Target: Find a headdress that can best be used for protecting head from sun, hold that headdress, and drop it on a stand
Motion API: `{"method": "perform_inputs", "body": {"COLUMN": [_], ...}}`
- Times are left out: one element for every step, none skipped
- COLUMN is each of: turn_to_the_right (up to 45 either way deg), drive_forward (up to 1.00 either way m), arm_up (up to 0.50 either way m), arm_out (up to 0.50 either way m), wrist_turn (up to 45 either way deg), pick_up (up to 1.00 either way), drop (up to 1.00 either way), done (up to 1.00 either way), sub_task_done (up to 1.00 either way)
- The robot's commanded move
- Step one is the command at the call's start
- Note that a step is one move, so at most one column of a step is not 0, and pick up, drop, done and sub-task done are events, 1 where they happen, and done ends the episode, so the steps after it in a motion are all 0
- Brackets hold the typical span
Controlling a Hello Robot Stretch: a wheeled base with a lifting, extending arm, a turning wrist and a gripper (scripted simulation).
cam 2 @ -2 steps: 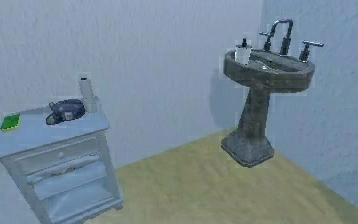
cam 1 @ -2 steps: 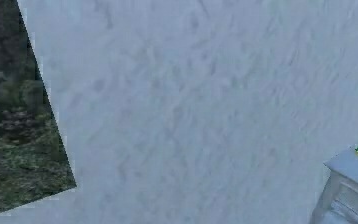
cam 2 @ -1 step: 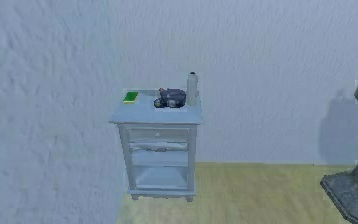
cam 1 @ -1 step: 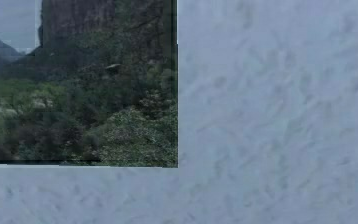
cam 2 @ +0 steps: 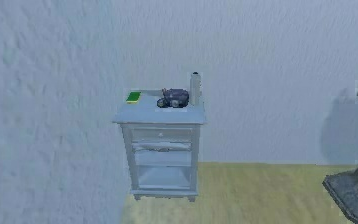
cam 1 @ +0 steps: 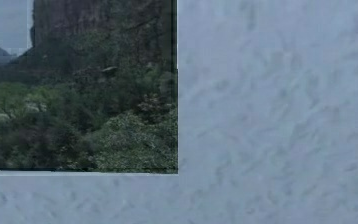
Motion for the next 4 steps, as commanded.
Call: {"method": "perform_inputs", "body": {"turn_to_the_right": [-45.0,-45.0,-45.0,-42.0], "drive_forward": [0.0,0.0,0.0,0.0], "arm_up": [0.0,0.0,0.0,0.0], "arm_out": [0.0,0.0,0.0,0.0], "wrist_turn": [0.0,0.0,0.0,0.0], "pick_up": [0.0,0.0,0.0,0.0], "drop": [0.0,0.0,0.0,0.0], "done": [0.0,0.0,0.0,0.0], "sub_task_done": [0.0,0.0,0.0,0.0]}}
